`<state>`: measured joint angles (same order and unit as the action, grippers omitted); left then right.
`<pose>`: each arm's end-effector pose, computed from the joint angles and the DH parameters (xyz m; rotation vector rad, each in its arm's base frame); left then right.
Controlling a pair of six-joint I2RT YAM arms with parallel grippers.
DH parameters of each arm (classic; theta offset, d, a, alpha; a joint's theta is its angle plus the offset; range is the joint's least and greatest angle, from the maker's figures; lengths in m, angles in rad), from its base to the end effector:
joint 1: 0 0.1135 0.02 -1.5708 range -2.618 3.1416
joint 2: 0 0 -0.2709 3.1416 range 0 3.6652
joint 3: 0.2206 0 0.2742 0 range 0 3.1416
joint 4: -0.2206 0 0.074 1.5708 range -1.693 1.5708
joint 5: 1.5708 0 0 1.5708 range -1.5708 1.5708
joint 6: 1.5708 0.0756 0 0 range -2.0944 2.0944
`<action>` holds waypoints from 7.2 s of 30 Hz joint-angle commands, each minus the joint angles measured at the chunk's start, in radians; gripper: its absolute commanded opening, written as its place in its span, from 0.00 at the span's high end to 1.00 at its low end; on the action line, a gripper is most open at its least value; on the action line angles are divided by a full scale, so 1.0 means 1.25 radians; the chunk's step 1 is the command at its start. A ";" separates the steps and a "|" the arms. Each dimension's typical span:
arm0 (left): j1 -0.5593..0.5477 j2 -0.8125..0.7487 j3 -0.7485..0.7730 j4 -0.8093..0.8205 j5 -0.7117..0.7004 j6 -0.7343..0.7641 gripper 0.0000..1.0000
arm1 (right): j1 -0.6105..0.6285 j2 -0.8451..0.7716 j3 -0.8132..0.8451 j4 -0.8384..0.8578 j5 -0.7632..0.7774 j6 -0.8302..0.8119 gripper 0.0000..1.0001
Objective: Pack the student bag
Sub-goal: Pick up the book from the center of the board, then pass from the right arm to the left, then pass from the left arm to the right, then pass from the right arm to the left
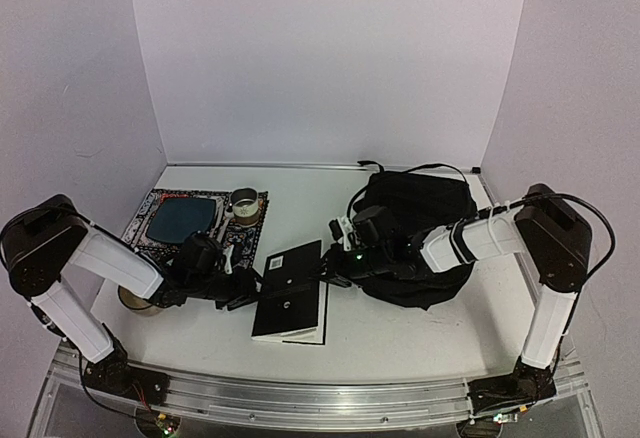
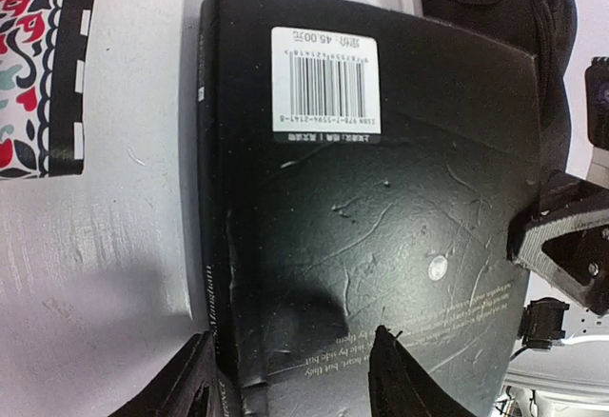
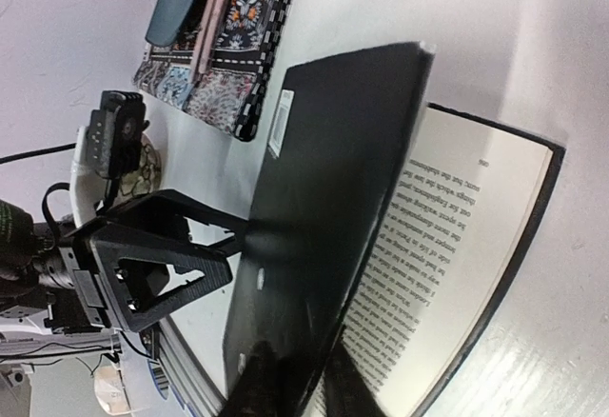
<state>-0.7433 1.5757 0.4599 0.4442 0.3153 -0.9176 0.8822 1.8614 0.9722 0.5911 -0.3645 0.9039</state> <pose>0.2102 -0.2250 0.0797 -0.0266 2.5136 -1.1616 0.2658 0.3654 0.1606 -0.2694 2.1533 1.4861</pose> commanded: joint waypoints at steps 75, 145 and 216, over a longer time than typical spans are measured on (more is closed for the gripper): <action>-0.015 -0.262 0.211 -0.084 -0.134 0.342 1.00 | -0.085 -0.283 0.061 -0.169 0.065 -0.201 0.02; 0.106 -0.163 0.581 -0.663 0.608 0.709 0.98 | -0.141 -0.070 0.394 -0.524 -0.667 -0.869 0.80; 0.164 -0.196 0.085 0.522 0.344 0.030 1.00 | -0.261 -0.315 0.185 -0.344 -0.242 -0.655 0.55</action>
<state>-0.5749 1.3259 0.5622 0.9800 0.8197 -0.8492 0.5556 1.5229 1.1560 0.5055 -0.8672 0.3591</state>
